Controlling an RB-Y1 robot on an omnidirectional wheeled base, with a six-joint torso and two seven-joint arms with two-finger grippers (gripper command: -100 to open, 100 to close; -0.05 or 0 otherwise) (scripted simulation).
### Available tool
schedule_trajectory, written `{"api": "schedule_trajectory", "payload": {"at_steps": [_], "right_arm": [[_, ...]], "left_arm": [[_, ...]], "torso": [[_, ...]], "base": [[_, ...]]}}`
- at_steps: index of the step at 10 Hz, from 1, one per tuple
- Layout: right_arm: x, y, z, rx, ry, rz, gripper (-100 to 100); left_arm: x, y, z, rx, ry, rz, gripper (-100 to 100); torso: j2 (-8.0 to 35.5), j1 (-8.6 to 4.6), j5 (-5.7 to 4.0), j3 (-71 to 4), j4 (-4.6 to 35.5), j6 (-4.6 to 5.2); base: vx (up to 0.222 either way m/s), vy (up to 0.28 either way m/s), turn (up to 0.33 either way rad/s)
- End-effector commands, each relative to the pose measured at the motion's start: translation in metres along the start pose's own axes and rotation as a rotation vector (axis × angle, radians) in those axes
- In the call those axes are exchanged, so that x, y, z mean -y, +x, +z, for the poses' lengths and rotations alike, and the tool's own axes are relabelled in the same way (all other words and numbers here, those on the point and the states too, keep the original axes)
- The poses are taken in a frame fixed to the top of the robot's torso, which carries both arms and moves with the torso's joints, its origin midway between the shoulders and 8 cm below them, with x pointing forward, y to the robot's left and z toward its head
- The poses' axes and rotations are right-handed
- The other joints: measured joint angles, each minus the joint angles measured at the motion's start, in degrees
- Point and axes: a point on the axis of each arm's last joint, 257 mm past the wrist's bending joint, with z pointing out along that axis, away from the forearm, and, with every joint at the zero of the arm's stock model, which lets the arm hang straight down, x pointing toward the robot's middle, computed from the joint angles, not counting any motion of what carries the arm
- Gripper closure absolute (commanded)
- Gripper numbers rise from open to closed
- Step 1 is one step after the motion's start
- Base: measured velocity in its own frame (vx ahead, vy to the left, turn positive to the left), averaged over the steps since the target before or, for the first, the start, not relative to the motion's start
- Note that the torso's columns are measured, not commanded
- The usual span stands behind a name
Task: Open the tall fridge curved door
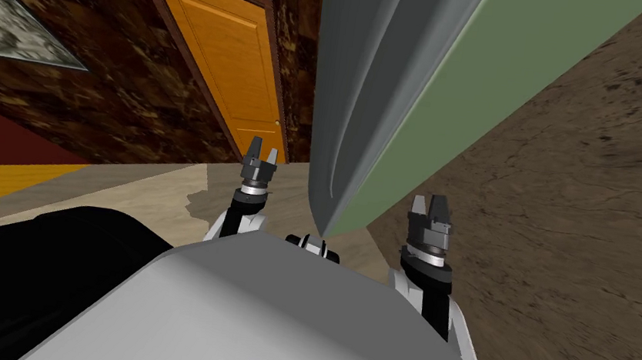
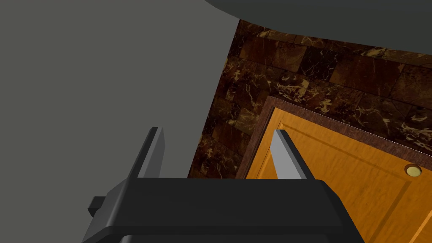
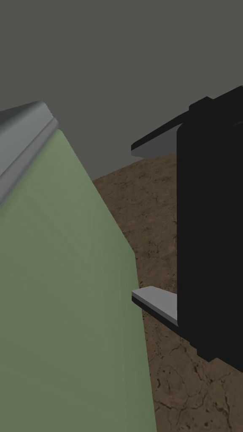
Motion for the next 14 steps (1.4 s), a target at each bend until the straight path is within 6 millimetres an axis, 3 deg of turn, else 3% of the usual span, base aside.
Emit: {"api": "schedule_trajectory", "payload": {"at_steps": [1,9,14], "right_arm": [[0.016,0.004,-0.002,-0.085,0.041,-0.136,-100],[0.055,0.005,-0.006,-0.295,0.104,-0.501,-100],[0.09,-0.008,-0.005,-0.439,0.143,-0.797,-100]], "left_arm": [[0.0,0.0,0.0,0.0,0.0,0.0,0],[0.0,0.0,0.0,0.0,0.0,0.0,0],[0.0,0.0,0.0,0.0,0.0,0.0,0]], "torso": [[0.1,-0.03,-0.01,0.0,0.0,0.0],[-0.1,0.09,0.03,-0.1,0.0,-0.01],[0.0,0.11,0.04,0.0,0.0,-0.02]], "base": [[0.043,0.179,-0.149],[0.018,0.16,-0.131],[0.014,0.194,-0.138]]}}
